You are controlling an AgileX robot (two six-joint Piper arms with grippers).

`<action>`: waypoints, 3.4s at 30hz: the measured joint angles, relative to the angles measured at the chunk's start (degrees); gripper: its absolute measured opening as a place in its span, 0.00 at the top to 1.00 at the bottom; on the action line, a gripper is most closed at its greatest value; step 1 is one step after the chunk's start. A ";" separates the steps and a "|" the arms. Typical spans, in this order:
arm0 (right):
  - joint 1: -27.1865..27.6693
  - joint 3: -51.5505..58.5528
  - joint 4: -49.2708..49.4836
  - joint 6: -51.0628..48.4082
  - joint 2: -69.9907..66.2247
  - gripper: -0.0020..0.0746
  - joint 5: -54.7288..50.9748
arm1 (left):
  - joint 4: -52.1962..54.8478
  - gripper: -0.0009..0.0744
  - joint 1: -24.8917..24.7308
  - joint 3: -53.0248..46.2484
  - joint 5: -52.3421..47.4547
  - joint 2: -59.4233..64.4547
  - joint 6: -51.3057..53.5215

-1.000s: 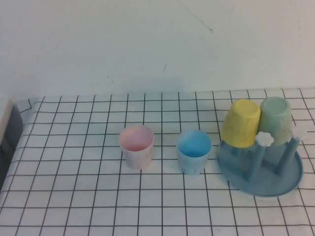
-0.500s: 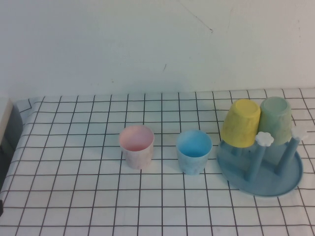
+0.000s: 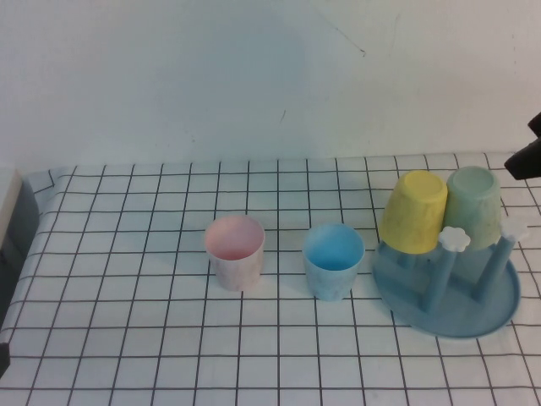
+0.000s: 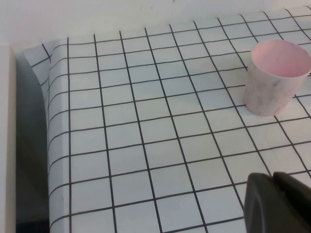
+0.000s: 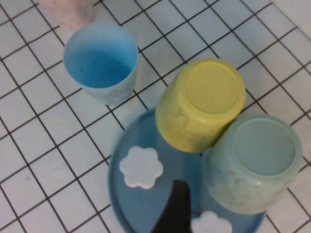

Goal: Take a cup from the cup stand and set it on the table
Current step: Pick up the cup from the rack, then hand over the cup

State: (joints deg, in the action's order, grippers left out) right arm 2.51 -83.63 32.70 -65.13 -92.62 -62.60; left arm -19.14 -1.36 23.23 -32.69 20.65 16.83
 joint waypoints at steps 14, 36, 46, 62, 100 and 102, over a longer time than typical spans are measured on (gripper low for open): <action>-3.86 -11.36 -0.62 -7.14 -15.35 0.07 -2.62 | -2.26 0.99 0.00 -1.33 2.13 0.00 0.13; -4.76 -13.00 -5.74 -8.54 -21.91 0.25 -1.87 | -2.49 0.99 0.00 -3.28 4.63 0.12 0.13; -4.76 -20.13 -6.70 -7.60 -20.35 0.25 -5.58 | -3.40 0.99 0.00 -3.28 4.73 0.12 0.13; -4.76 -21.44 6.68 -3.56 -4.17 0.25 -8.10 | -28.92 0.99 0.00 -3.36 3.57 0.12 -3.18; -38.65 -0.58 55.26 -16.01 -9.18 0.25 -6.25 | -77.71 0.51 0.00 -3.36 -1.25 0.12 14.69; -38.65 -0.58 55.39 -16.15 -9.59 0.25 -5.85 | -77.75 0.69 0.00 -3.36 -1.46 0.12 14.87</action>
State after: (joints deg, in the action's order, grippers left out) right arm -36.14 -84.21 88.09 -81.28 -102.21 -68.45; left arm -96.89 -1.36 19.87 -34.15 20.77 31.70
